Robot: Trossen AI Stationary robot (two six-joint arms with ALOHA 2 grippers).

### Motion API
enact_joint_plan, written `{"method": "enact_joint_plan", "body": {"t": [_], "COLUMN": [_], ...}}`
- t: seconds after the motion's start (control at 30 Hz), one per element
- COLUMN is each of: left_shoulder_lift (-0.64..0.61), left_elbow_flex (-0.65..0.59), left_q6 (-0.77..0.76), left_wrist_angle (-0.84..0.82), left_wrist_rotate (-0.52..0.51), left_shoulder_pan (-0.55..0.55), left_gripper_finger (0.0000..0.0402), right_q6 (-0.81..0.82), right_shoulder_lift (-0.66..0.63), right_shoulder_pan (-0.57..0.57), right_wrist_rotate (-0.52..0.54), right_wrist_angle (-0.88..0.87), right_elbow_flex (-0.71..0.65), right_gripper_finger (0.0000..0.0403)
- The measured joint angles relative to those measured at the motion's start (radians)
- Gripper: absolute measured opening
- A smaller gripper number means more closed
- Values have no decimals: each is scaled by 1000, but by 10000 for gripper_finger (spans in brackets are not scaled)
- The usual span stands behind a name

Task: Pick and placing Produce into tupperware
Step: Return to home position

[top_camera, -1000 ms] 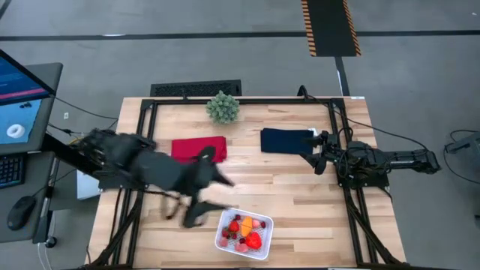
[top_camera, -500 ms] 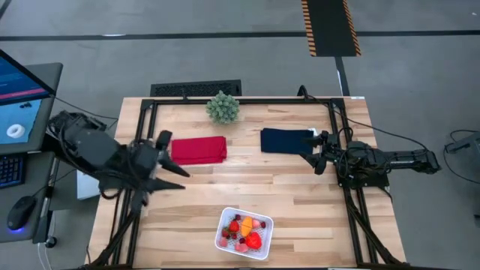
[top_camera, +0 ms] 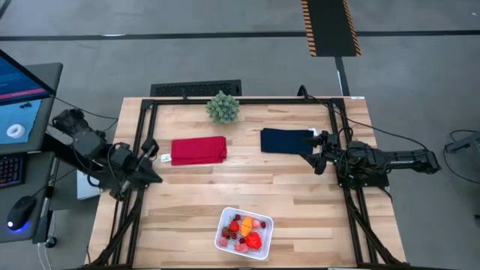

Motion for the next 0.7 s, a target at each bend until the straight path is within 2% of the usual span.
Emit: {"method": "enact_joint_plan", "body": {"t": [0.2, 0.3, 0.43, 0.6, 0.7], "left_shoulder_lift": [-202, -283, -383, -534, -589], "left_elbow_flex": [-194, -267, -367, -490, -544], "left_q6": [-51, -18, -73, -128, -117], "left_wrist_angle": [82, 87, 86, 217, 240], "left_wrist_rotate": [-13, -22, -30, -7, -70], "left_shoulder_pan": [1, 1, 2, 2, 2], "left_gripper_finger": [2, 2, 2, 2, 2], "right_q6": [0, 0, 0, 0, 0], "right_shoulder_lift": [0, 0, 0, 0, 0], "right_shoulder_pan": [0, 0, 0, 0, 0], "right_wrist_rotate": [0, 0, 0, 0, 0], "right_wrist_angle": [0, 0, 0, 0, 0], "right_elbow_flex": [0, 0, 0, 0, 0], "right_gripper_finger": [374, 374, 374, 374, 374]}}
